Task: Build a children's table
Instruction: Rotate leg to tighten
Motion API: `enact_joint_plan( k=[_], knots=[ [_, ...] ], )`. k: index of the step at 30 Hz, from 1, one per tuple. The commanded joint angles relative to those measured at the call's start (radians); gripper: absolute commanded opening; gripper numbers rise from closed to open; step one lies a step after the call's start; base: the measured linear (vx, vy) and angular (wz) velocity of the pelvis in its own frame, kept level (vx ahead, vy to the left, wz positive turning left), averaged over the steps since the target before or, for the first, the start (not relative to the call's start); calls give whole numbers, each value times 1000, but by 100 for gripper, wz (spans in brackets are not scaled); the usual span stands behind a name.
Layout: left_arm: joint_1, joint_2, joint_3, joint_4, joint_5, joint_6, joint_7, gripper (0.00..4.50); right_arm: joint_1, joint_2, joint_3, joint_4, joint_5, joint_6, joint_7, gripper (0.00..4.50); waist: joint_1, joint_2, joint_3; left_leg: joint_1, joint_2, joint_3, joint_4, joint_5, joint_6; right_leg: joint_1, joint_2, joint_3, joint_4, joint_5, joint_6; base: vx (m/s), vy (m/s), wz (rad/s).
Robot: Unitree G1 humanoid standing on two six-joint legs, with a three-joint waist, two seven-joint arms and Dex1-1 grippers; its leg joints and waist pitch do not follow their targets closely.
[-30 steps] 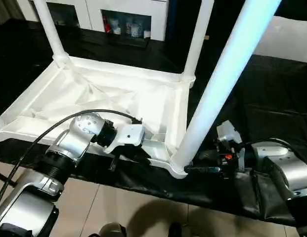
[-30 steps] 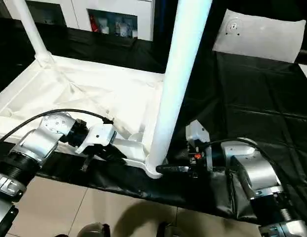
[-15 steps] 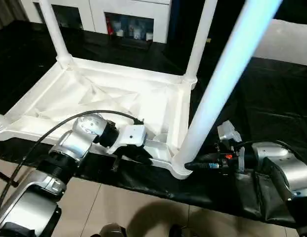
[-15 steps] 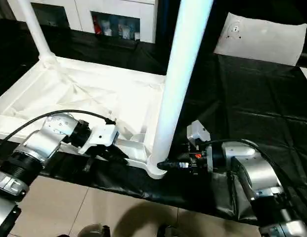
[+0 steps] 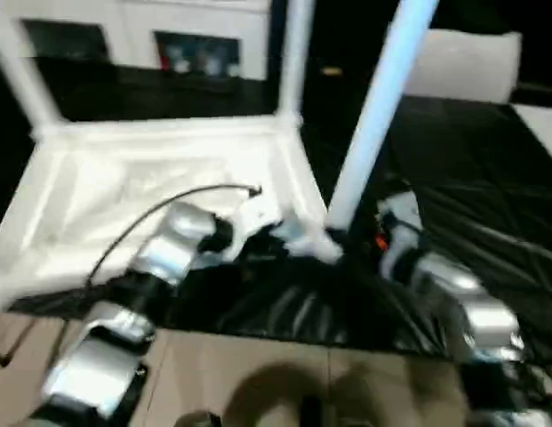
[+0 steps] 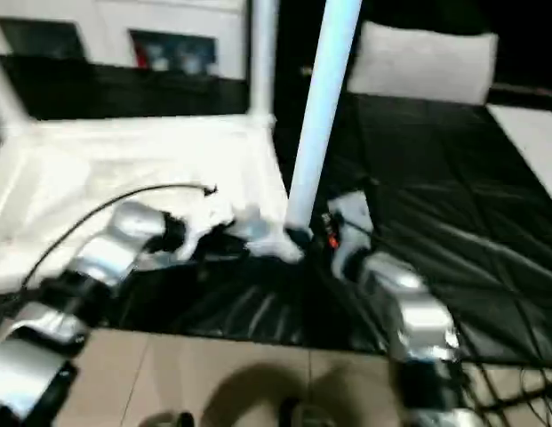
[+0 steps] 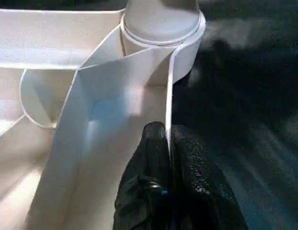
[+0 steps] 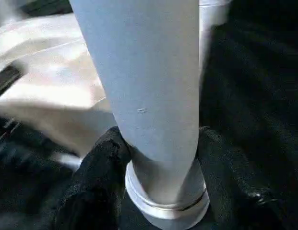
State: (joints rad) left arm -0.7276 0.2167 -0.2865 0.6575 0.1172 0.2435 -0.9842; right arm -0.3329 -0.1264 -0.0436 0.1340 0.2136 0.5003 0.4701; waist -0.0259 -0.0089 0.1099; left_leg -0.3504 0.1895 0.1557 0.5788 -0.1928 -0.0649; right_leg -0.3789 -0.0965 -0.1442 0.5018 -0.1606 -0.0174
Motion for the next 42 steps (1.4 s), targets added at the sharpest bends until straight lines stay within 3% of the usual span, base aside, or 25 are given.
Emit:
enact_joint_plan(
  k=[1,2,3,4,5,6,7,8,9,10,12,15,17,18,20,21,23,25,27,29,30,36,39,40,42],
  knots=[
    [-35,-108,-8,18,-14,35,115,0,-48,104,88,13,26,50,-51,193,-14,9,-34,19,62,-47,-120,-695,-33,35,-58,17,-53,-572,-39,0,0,0],
    [-40,-113,-4,20,-15,41,125,0,-53,115,86,14,24,57,-66,193,-14,9,-34,17,62,-49,-124,-708,-36,39,-58,19,-47,-561,-37,0,0,0],
    [-45,-119,3,21,-14,50,142,0,-56,131,81,12,21,66,-87,193,-14,1,-36,20,59,-44,-123,-708,-35,36,-64,30,-44,-563,-40,0,0,0],
    [-49,-125,9,21,-14,56,158,0,-54,144,80,3,25,74,-92,193,-12,-4,-35,41,35,-32,-96,-638,-24,9,-80,30,-79,-656,-35,0,0,0],
    [-52,-130,13,19,-12,61,165,0,-50,155,78,-8,25,82,-95,193,-11,-7,-35,47,23,-27,-80,-579,-14,2,-90,24,-98,-715,-25,0,0,0],
    [-52,-132,14,18,-11,62,166,0,-47,157,79,-13,24,83,-94,228,-8,-13,-36,32,9,-22,-65,-458,7,16,-97,13,-115,-771,3,0,0,0],
    [-47,-131,11,6,-8,62,161,0,-33,158,79,-30,23,82,-94,249,0,-10,-40,19,14,-25,-71,-400,17,27,-98,13,-110,-753,14,0,0,0],
    [-43,-128,8,-1,-6,61,156,0,-25,158,77,-37,23,80,-97,263,3,-7,-41,17,20,-28,-76,-394,18,28,-97,16,-105,-729,11,0,0,0],
    [-38,-125,5,-8,-4,63,153,0,-20,156,73,-41,24,80,-102,265,6,-3,-41,20,30,-31,-83,-413,16,22,-91,20,-96,-675,-6,0,0,0],
    [-25,-112,-3,-22,-1,52,131,0,-8,139,70,-50,15,63,-100,273,4,0,-45,17,39,-35,-91,-438,9,26,-87,23,-83,-611,-29,0,0,0],
    [-15,-98,-10,-34,1,44,110,0,3,120,66,-63,15,53,-88,292,5,0,-48,15,42,-35,-96,-449,5,24,-84,35,-68,-543,-63,0,0,0],
    [13,-55,-29,-64,0,21,46,0,28,57,54,-95,25,30,-30,314,11,-3,-57,0,45,-30,-98,-374,20,34,-87,56,-45,-427,-117,0,0,0],
    [23,-40,-33,-74,1,8,24,0,36,33,50,-105,28,25,-7,336,13,-7,-63,-13,44,-23,-97,-291,41,41,-82,66,-24,-322,-156,0,0,0],
    [23,-40,-33,-74,1,8,24,0,36,33,50,-105,28,25,-7,336,15,-10,-62,-9,41,-15,-91,-264,50,33,-83,73,-22,-307,-173,0,0,0],
    [41,-1,-43,-91,-3,-10,-39,0,56,-35,42,-127,43,5,81,356,24,-17,-72,-5,33,-5,-80,-227,69,31,-78,85,-16,-304,-185,60,-38,5],
    [48,15,-48,-96,-6,-15,-66,0,64,-64,39,-133,51,-2,119,361,30,-20,-75,-4,34,1,-75,-196,95,29,-78,91,-9,-283,-200,60,-56,7],
    [64,64,-66,-108,-20,-56,-156,0,90,-166,40,-145,63,-41,256,384,36,-22,-79,-14,31,5,-69,-140,126,34,-75,93,1,-237,-215,64,-68,4],
    [74,96,-77,-113,-29,-107,-226,0,103,-242,46,-139,69,-77,366,404,47,-27,-87,-20,27,11,-56,-64,161,37,-70,96,22,-114,-241,54,-72,0],
    [80,115,-89,-114,-32,-136,-262,0,105,-273,50,-133,77,-86,417,427,56,-26,-86,-21,27,12,-52,-37,182,37,-69,97,31,-66,-253,40,-70,-1],
    [80,133,-98,-111,-31,-150,-289,0,104,-304,55,-129,88,-92,474,437,64,-23,-86,-21,31,12,-52,-19,182,38,-66,94,32,-80,-251,14,-58,-4],
    [80,141,-102,-108,-31,-164,-306,0,102,-319,56,-127,94,-94,503,437,71,-20,-85,-11,35,15,-52,-34,170,33,-63,94,27,-114,-246,0,0,0],
    [72,195,-136,-101,-32,-231,-416,0,64,-396,75,-68,127,-147,654,437,80,-26,-76,-2,38,11,-62,-138,99,30,-61,90,6,-320,-194,0,0,0],
    [65,214,-154,-101,-34,-269,-483,0,45,-412,92,-46,142,-168,747,437,81,-27,-76,-1,40,11,-64,-139,93,28,-59,91,6,-318,-191,0,0,0],
    [63,217,-159,-101,-33,-276,-494,0,42,-415,98,-46,146,-167,767,410,84,-27,-78,-1,42,12,-63,-133,94,28,-59,92,10,-298,-195,0,0,0],
    [61,222,-169,-101,-30,-288,-514,0,38,-422,116,-48,154,-165,808,401,88,-28,-79,2,44,13,-62,-119,100,27,-57,93,16,-262,-211,0,0,0]
  ],
)
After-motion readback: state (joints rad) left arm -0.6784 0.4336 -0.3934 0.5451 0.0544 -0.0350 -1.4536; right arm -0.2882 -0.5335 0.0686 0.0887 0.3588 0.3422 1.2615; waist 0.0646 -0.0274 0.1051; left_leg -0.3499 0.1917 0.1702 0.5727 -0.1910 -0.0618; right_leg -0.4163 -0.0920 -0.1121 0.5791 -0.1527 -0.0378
